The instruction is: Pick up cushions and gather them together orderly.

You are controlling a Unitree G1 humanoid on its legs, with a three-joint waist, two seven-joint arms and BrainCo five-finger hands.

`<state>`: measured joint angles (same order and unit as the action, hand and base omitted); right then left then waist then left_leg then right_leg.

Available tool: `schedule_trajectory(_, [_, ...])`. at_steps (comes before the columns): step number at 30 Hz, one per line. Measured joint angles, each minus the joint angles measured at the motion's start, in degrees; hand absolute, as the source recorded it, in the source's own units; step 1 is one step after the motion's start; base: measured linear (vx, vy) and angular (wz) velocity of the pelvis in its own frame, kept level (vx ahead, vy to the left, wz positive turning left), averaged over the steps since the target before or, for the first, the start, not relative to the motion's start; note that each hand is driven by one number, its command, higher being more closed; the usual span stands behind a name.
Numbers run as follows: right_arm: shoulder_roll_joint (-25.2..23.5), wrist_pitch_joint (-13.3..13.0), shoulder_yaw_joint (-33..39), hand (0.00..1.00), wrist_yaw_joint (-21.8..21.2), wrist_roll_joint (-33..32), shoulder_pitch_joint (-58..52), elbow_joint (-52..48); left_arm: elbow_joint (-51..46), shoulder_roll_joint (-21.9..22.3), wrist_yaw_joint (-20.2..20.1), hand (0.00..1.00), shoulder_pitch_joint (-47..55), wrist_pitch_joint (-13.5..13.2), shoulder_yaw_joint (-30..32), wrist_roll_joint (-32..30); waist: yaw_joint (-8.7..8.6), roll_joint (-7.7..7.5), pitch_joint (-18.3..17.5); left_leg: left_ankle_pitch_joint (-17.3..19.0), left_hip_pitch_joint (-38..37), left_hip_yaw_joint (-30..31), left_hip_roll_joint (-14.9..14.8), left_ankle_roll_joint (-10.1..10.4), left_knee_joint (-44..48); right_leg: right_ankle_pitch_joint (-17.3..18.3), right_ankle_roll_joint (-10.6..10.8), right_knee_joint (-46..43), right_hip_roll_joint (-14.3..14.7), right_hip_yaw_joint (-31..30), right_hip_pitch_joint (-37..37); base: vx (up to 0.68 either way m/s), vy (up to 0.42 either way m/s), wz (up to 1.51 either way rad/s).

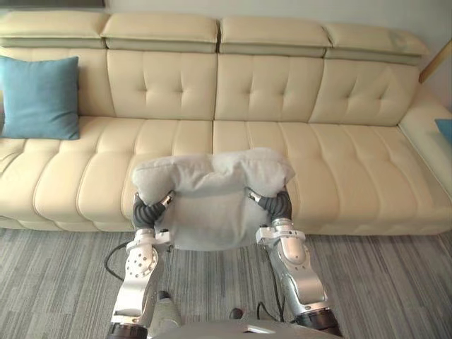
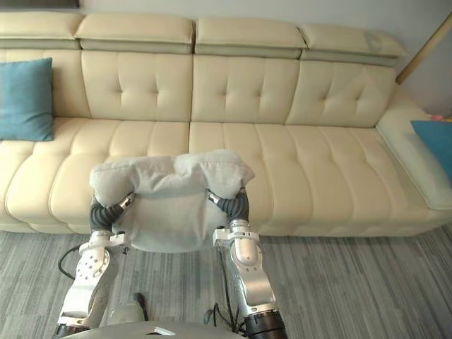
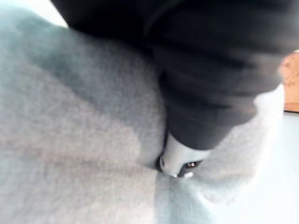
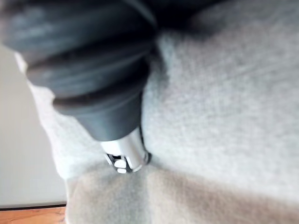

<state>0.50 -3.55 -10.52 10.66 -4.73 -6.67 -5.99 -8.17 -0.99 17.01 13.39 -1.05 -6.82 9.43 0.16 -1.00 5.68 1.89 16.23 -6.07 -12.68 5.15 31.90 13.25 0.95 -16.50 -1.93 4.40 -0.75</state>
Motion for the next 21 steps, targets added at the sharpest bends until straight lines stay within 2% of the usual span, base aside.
schedule_trajectory(3, [0.2, 0.0, 0.0, 1.0, -0.1, -0.3, -1.1, -0.5, 0.0, 0.6, -1.1, 1.0, 2.1, 0.0, -0.1, 0.1, 0.0, 1.68, -0.4, -1.2, 1.9, -0.6, -0.5, -1.1, 3.7, 0.8, -0.7, -0.5, -0.3, -0.7, 0.3, -0.02, 0.052, 0.04])
schedule_trajectory(4, [0.2, 0.0, 0.0, 1.0, -0.1, -0.3, -1.1, -1.1, -0.1, 1.0, -1.2, 1.0, 2.2, 0.0, 0.1, 0.2, 0.04, 1.85, -0.4, -2.0, 2.5, -1.2, -0.6, -1.0, 4.4, 0.7, -0.8, -0.4, -0.5, -1.1, 0.1, 0.01, 0.057, -0.07])
schedule_trajectory(5, [0.2, 0.0, -0.1, 1.0, -0.1, -0.4, -1.1, -2.1, -0.1, 1.2, -1.2, 1.0, 2.3, 0.0, 0.7, 0.5, 0.59, 1.72, -0.2, -1.0, 4.0, -2.6, -0.6, -1.3, 5.2, 0.6, -1.0, -0.1, -0.9, -2.6, -0.1, 0.04, 0.077, -0.2])
schedule_trajectory(6, [0.2, 0.0, -0.1, 1.0, -0.1, -0.5, -0.9, -2.4, -0.1, 1.5, -1.3, 1.0, 2.7, 0.0, 0.7, 0.5, 1.11, 1.73, -0.2, 2.9, 2.8, -3.4, 0.4, -1.1, 0.5, 0.7, -0.8, -0.1, -1.6, -4.0, -0.1, 0.06, 0.092, -0.22])
schedule_trajectory(7, [0.2, 0.0, -0.1, 1.0, -0.1, -0.5, -0.8, -2.4, -0.2, 1.5, -1.4, 1.0, 3.0, 0.0, 0.7, 0.5, 1.15, 1.96, -0.3, 3.7, 2.4, -3.4, 1.0, -0.8, -2.2, 0.9, -0.5, -0.1, -1.9, -4.3, -0.1, 0.1, 0.146, -0.18])
schedule_trajectory(8, [0.4, 0.0, -0.1, 1.0, -0.1, -0.5, -0.5, -2.4, -0.2, 1.7, -1.7, 1.0, 3.5, 0.0, 0.6, 0.5, 1.14, 2.4, -0.6, 3.6, 1.3, -3.2, 2.3, -0.5, -8.8, 1.4, 0.4, -0.4, -2.6, -4.9, -0.1, 0.18, 0.275, -0.3])
schedule_trajectory(9, [1.1, 0.0, -0.4, 1.0, -0.1, -0.5, 0.0, -2.1, -0.1, 1.8, -2.2, 1.0, 4.1, -0.1, 0.8, 0.5, 1.63, 3.03, -0.8, -0.8, -0.7, -2.6, 3.8, 1.9, -16.5, 2.5, 2.3, -1.1, -3.6, -6.3, -0.1, 0.26, 0.329, -0.46])
schedule_trajectory(10, [1.2, 0.1, -1.2, 1.0, -0.1, -0.5, 0.7, -1.4, -0.1, 1.9, -2.3, 1.0, 4.3, -0.1, 1.1, 0.4, 1.83, 2.41, -0.7, -1.2, -3.1, -3.8, 5.6, 2.3, -17.7, 3.0, 2.7, -0.2, -4.9, -7.3, 0.7, 0.26, 0.267, -0.39])
schedule_trajectory(11, [1.4, 0.1, -1.8, 1.0, -0.2, -0.5, 0.9, -1.5, -0.2, 1.9, -2.2, 1.0, 4.1, -0.2, 1.7, 0.5, 1.49, 2.26, -0.8, 0.0, -2.5, -3.8, 6.0, 1.9, -16.1, 2.6, 2.0, 1.3, -5.0, -7.7, 1.5, 0.24, 0.179, -0.21])
schedule_trajectory(14, [2.1, 0.1, -2.8, 1.0, -0.3, -0.5, 2.8, -0.7, -0.3, 1.9, -2.2, 1.0, 3.5, -0.7, 3.5, 0.4, 1.78, 2.38, -0.9, 6.3, 0.6, -4.9, 5.0, -2.3, -4.5, -1.2, 4.2, 6.0, -5.2, -11.2, 4.6, 0.25, 0.24, -0.29])
schedule_trajectory(15, [2.1, 0.0, -2.8, 1.0, -0.4, -0.5, 3.1, -0.3, -0.3, 1.8, -2.2, 1.0, 3.5, -0.8, 3.5, 0.4, 1.75, 2.33, -1.1, 7.1, 0.6, -5.0, 5.0, -2.6, -3.8, -1.6, 4.1, 6.6, -5.2, -11.8, 4.9, 0.25, 0.279, -0.55])
schedule_trajectory(17, [2.2, 0.0, -2.6, 1.0, -0.7, -0.5, 5.0, 2.2, -0.3, 1.5, -2.3, 1.0, 3.1, -0.9, 3.5, 0.5, 1.63, 0.8, -2.4, 9.5, 0.8, -7.9, 6.0, -3.3, -4.3, -3.6, 4.5, 8.9, -7.0, -14.2, 3.8, 0.22, 0.256, -0.54])
schedule_trajectory(19, [2.3, -0.1, -2.2, 1.0, -1.0, -0.5, 6.2, 3.8, -0.3, 1.4, -2.3, 1.0, 2.8, -0.9, 3.4, 0.5, 1.72, -0.19, -3.2, 11.7, 1.7, -9.9, 6.8, -3.5, -3.5, -3.9, 4.8, 10.0, -8.7, -15.4, 2.6, 0.16, 0.188, -0.47])
schedule_trajectory(21, [2.3, -0.2, -1.5, 1.0, -1.8, -0.6, 6.7, 5.5, 0.0, 1.5, -2.3, 1.0, 2.4, -0.8, 3.3, 0.5, 1.61, -0.24, -3.3, 13.3, 2.1, -11.9, 7.6, -5.4, -2.0, -4.7, 6.3, 10.7, -10.6, -16.1, 1.8, 0.18, 0.185, -0.37])
